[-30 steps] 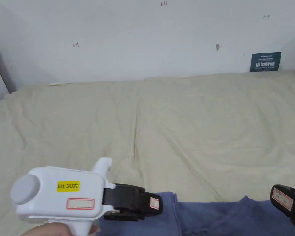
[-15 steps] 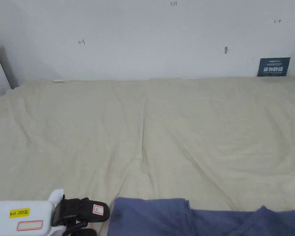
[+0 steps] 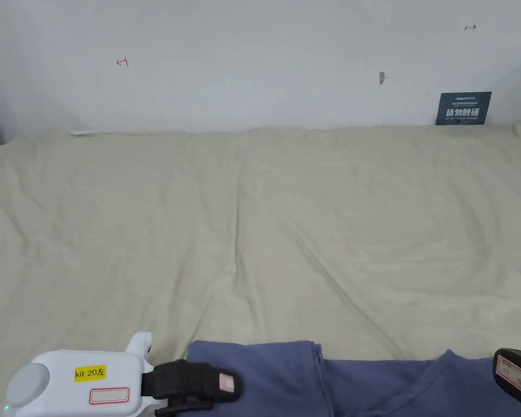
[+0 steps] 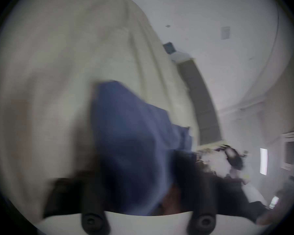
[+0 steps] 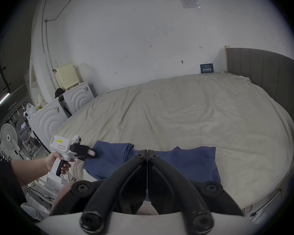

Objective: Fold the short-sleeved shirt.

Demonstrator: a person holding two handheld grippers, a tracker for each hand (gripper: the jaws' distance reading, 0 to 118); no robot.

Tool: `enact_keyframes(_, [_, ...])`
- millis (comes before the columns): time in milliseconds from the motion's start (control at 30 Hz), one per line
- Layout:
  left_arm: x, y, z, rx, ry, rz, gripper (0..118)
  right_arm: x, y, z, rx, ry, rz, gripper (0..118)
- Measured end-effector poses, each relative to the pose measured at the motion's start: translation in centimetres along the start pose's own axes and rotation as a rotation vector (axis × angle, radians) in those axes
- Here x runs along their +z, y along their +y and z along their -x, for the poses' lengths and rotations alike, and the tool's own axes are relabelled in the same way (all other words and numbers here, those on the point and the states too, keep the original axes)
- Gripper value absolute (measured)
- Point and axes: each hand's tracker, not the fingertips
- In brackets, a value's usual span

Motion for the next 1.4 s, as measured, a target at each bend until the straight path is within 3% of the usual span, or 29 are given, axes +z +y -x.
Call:
enact_keyframes(33, [0.2,-0.3,0.0,-0.020,0.113,-0.010,9,0.0,-0.1,0.0,-0.003,0.001,0.001,0])
enact_keyframes(167, [0.8,-1.4,-2.1,-0.080,0.122,-0.033,9,-0.1,-0.2,-0.1,-0.027,0.018,-0.012,0])
enact_keyframes(333, [3.3,-1.2,-7.3,-0.369,0.462,-0.015,9,-0.4,0.1,-0.3,-0.019,0.035,-0.009,0])
enact_keyframes(400, [4.5,-0.9,-9.9,-0.520,0.746,-0.034,9,-0.4,0.2,-0.4,-0.018,0.042,-0.019,0])
enact_keyframes(500, [6.1,-0.7,-11.8,-0.602,0.994,-0.044,9,-0.4,0.2,-1.0,-0.037,0.062,-0.033,0])
enact_keyframes(567, [6.2,-1.1,-13.1,-0.659,1.071,-0.038,9,-0.4,0.0,-1.4,-0.054,0.069,-0.039,0])
enact_keyframes(633, [5.0,-1.6,-14.8,-0.675,1.037,-0.019,9,-0.5,0.0,-2.1,-0.067,0.074,-0.041,0])
enact_keyframes(733, [2.2,-2.4,-17.8,-0.651,0.842,0.010,9,-0.1,-0.2,-2.9,-0.083,0.074,-0.049,0])
enact_keyframes(900, [-7.6,-3.3,-21.0,-0.518,0.542,0.166,9,1.2,-0.2,-3.9,-0.112,0.061,-0.066,0])
enact_keyframes(1033, [-14.9,-4.1,-22.4,-0.466,0.427,0.250,12,2.7,-0.6,-4.8,-0.133,0.041,-0.088,0])
enact_keyframes(1067, [-16.1,-4.3,-22.5,-0.469,0.391,0.255,23,2.9,-0.7,-5.1,-0.140,0.034,-0.090,0])
enact_keyframes(1133, [-17.1,-4.2,-22.4,-0.368,0.251,0.274,85,3.2,-0.9,-5.5,-0.154,0.022,-0.089,0])
enact_keyframes(1167, [-17.1,-4.3,-22.3,-0.289,0.168,0.297,109,3.3,-1.0,-5.8,-0.160,0.018,-0.086,0])
enact_keyframes(1200, [-16.9,-4.3,-22.1,-0.220,0.068,0.307,118,3.4,-1.1,-6.0,-0.164,0.014,-0.083,0])
enact_keyframes(1267, [-15.5,-4.0,-22.4,-0.159,-0.053,0.278,118,3.5,-1.2,-6.3,-0.168,0.008,-0.083,0])
enact_keyframes(1400, [-10.8,-3.3,-23.9,-0.336,0.121,0.118,118,3.4,-1.4,-6.9,-0.180,0.007,-0.083,0])
